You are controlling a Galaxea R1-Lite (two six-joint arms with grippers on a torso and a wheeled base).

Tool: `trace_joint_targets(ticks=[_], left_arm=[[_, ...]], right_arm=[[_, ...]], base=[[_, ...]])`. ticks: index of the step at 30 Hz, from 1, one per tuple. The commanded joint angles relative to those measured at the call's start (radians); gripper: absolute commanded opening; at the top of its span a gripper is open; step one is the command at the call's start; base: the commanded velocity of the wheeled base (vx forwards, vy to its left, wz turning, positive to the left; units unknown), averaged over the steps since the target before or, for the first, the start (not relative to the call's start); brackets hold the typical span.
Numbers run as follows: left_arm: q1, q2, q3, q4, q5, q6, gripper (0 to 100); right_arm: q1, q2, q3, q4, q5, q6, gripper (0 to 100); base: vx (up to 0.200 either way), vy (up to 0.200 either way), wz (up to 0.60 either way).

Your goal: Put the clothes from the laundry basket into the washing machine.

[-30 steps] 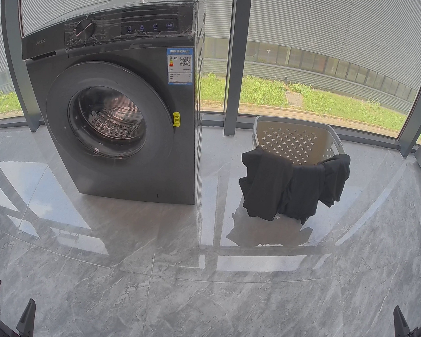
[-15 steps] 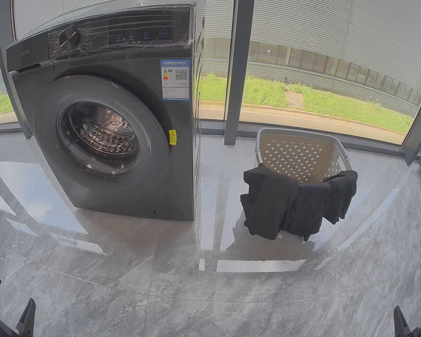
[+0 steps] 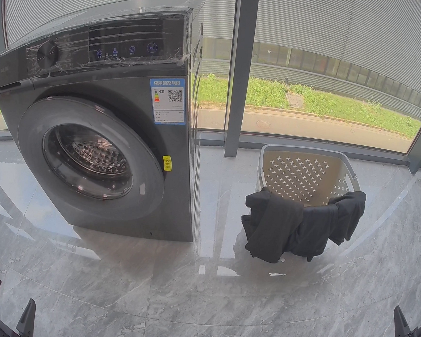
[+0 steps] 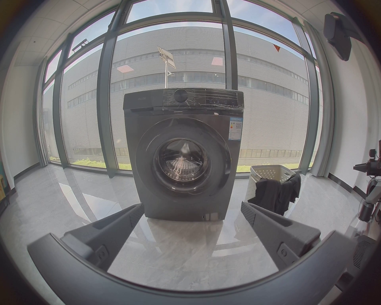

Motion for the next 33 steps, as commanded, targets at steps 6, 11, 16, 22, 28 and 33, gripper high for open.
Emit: trace_joint_targets(ticks=[6,11,16,22,28,33], left_arm=[[0.000,-0.018,0.015,0.000,0.001,-0.001,100],[0.000,-0.018,0.015,0.000,0.001,-0.001,100],[0.000,-0.018,0.016,0.000,-0.001,0.002,100],[0.000,-0.018,0.016,0.000,-0.001,0.010,100],[0.000,-0.018,0.016,0.002,-0.001,0.010,100],[0.000,-0.018,0.016,0.000,-0.001,0.008,100]], right_arm=[[0.001,-0.016,0.018,-0.001,0.001,0.000,100],[0.001,-0.016,0.018,-0.001,0.001,0.000,100],[0.001,-0.016,0.018,-0.001,0.001,0.000,100],[0.000,-0.016,0.018,-0.001,0.001,0.000,100],[0.001,-0.016,0.018,-0.001,0.001,0.000,100],[0.000,-0.016,0.018,-0.001,0.001,0.000,100]], base=[[0.200,0.000,0.00],[0.200,0.000,0.00],[0.200,0.000,0.00],[0.033,0.000,0.00],[0.000,0.000,0.00],[0.000,-0.160,0.00]])
